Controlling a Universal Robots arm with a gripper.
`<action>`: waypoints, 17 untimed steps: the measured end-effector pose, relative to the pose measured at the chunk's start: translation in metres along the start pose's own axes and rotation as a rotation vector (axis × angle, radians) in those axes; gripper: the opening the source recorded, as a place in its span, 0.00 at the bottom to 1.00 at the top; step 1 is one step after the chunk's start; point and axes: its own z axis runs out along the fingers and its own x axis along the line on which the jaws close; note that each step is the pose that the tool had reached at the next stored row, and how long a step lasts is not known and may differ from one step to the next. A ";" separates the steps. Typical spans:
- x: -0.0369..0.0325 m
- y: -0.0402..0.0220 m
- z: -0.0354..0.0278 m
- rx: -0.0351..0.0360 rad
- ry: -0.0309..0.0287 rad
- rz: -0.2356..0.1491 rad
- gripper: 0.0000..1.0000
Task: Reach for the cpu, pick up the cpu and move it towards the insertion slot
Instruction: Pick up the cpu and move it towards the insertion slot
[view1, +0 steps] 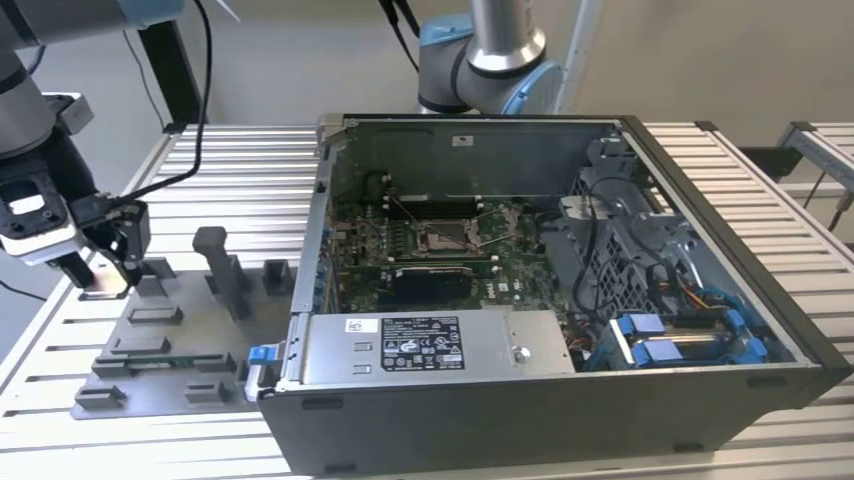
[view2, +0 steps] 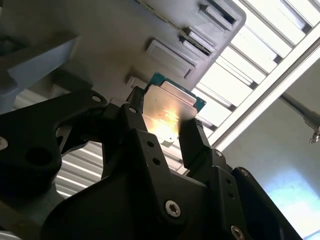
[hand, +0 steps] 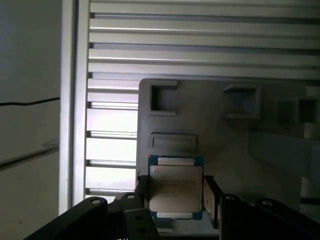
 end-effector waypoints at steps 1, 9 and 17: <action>0.0000 0.0000 -0.0004 0.0000 -0.0001 0.000 0.00; 0.0001 0.0002 -0.0040 0.0001 0.0001 0.000 0.00; 0.0002 0.0005 -0.0129 0.0001 0.0001 0.000 0.00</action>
